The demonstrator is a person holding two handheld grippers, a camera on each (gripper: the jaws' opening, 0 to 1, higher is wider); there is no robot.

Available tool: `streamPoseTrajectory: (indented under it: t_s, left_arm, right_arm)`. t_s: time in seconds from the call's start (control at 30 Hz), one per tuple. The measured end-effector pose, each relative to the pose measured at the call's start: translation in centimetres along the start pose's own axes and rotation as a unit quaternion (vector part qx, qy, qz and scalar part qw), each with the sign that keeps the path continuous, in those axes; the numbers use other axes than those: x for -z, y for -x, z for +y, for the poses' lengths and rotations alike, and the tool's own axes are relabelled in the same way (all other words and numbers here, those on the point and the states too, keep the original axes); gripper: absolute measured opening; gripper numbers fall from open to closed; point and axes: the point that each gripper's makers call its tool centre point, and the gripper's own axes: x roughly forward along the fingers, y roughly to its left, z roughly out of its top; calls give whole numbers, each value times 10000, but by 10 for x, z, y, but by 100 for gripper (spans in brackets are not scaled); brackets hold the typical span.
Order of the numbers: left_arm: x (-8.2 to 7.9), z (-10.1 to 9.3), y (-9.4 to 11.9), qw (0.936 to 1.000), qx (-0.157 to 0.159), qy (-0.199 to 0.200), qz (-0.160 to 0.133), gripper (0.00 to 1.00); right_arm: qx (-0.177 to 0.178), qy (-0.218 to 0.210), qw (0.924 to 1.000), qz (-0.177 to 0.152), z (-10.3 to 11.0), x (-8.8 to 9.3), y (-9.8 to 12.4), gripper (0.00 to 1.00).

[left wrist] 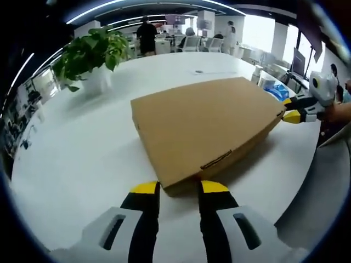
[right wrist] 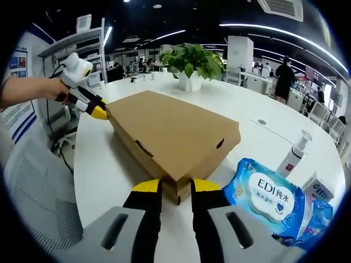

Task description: Operate the shoe box by opening the lid, removing the specified soft item, and placing it in the target area until the item is outside and the box remains undamaged.

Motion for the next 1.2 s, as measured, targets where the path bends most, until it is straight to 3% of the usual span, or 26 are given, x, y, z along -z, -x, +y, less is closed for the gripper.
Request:
streamPoseTrajectory:
  t_s: [0.7, 1.2]
  left_arm:
    - [-39, 10, -35, 9998, 142, -130, -8, 26]
    - [-47, 13, -42, 9997, 161, -193, 29, 27]
  right_arm:
    - [245, -114, 9996, 76, -40, -12, -17, 18]
    - [249, 19, 9997, 68, -49, -14, -17, 17]
